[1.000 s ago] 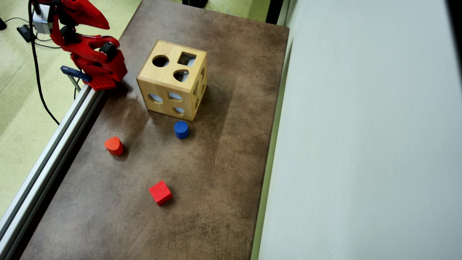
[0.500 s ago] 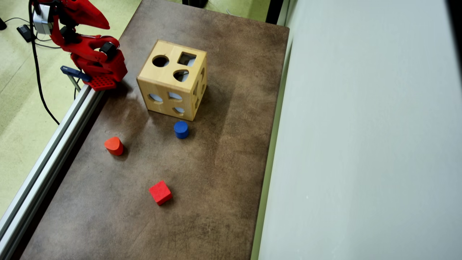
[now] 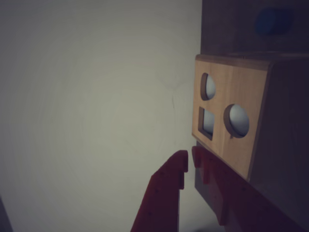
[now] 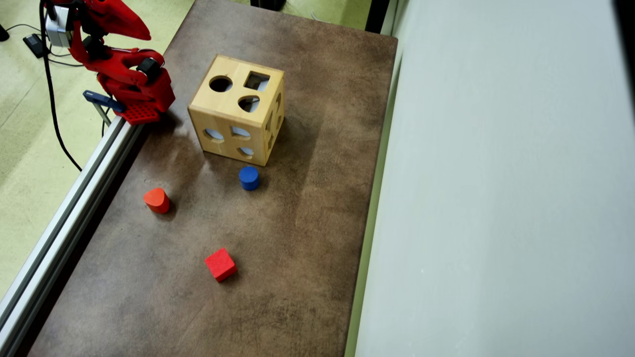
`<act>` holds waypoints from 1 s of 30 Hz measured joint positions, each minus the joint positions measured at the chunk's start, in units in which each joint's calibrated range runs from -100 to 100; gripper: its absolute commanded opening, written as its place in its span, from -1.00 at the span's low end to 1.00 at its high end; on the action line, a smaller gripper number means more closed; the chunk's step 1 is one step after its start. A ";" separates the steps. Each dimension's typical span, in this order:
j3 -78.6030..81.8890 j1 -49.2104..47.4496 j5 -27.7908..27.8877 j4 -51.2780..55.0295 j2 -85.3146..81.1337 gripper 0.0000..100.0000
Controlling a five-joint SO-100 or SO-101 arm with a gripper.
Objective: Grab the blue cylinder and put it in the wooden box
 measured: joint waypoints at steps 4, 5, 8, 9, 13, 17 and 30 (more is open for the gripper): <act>0.00 0.00 0.00 0.00 0.00 -0.94; 0.00 0.00 0.00 0.00 0.00 -0.94; 0.00 0.00 0.00 0.00 0.00 -0.94; 0.00 0.00 0.00 0.00 0.00 -0.94; 0.00 0.00 0.00 0.00 0.59 -0.94; -0.54 0.00 0.00 0.00 8.05 -0.94; -29.53 0.22 0.00 0.00 47.80 -0.94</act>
